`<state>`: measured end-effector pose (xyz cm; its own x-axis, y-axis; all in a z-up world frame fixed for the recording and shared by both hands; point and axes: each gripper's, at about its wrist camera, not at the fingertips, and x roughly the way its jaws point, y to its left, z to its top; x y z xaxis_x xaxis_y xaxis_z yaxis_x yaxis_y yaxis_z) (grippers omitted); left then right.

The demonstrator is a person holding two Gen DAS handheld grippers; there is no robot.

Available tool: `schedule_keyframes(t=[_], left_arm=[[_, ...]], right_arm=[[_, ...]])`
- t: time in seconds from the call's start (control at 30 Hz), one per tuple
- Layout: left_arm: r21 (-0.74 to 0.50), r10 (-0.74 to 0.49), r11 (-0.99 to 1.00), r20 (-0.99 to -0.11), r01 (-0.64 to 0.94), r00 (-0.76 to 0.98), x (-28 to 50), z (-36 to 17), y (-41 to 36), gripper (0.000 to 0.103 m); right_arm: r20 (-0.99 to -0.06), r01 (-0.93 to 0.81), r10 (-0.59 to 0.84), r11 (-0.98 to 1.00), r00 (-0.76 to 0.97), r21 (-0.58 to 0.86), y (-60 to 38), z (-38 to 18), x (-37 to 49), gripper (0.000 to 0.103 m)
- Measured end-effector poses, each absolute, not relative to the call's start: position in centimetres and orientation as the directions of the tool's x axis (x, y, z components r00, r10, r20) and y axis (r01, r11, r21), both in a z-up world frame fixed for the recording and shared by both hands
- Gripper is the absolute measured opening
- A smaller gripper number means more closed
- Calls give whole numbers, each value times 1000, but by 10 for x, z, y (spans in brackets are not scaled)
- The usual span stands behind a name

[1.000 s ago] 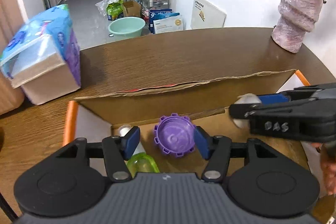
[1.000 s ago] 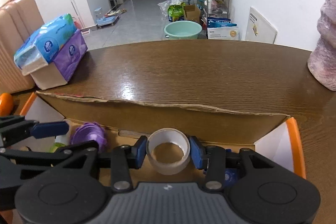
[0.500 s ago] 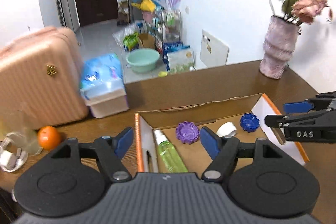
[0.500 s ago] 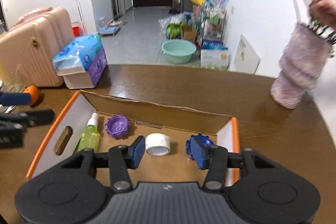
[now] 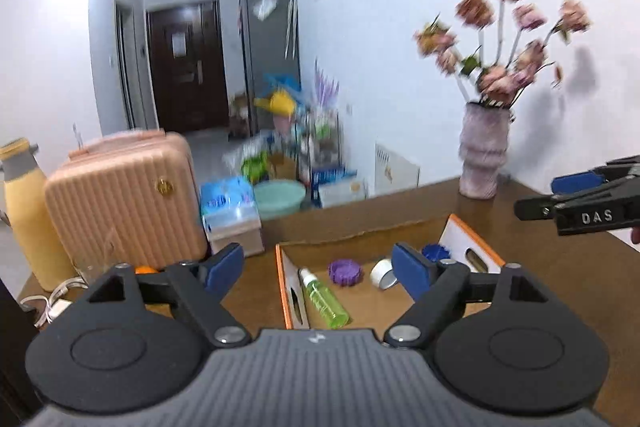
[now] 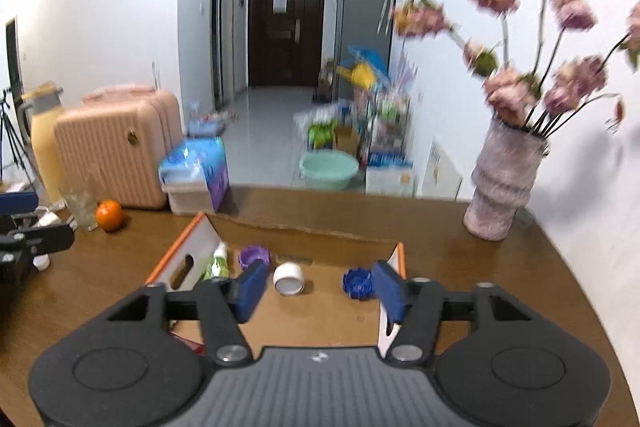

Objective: Organize rigid objects
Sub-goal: 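Withdraw both tools from the box back toward the table items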

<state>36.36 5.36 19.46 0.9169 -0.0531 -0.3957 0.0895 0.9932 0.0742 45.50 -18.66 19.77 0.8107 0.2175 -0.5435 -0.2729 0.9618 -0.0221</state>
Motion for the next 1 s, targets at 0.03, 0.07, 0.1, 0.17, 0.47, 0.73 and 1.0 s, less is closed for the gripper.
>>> schedule_keyframes(t=[0.03, 0.07, 0.1, 0.17, 0.47, 0.73, 1.0], left_arm=[[79, -56, 993, -375, 92, 925, 354, 193, 53, 86], [82, -60, 992, -361, 96, 931, 346, 192, 51, 87], [86, -59, 992, -347, 94, 936, 338, 191, 48, 87], [93, -61, 991, -326, 96, 943, 321, 188, 44, 87], [86, -72, 993, -156, 87, 985, 246, 161, 39, 95], [136, -83, 987, -22, 85, 996, 152, 126, 25, 103], [115, -3, 993, 25, 1, 1000, 71, 63, 20, 103]], right_arm=[[-517, -277, 225, 961, 826, -24, -188, 198, 444, 64], [-498, -280, 231, 960, 836, -24, -189, 199, 435, 64], [-485, -281, 236, 959, 842, -23, -189, 199, 427, 64], [-454, -280, 247, 960, 856, -5, -191, 197, 411, 64], [-271, -287, 287, 957, 919, 39, -213, 170, 336, 64], [-148, -272, 262, 961, 954, -51, -230, 133, 240, 75], [-68, -275, 269, 956, 961, -105, -245, 69, 133, 82]])
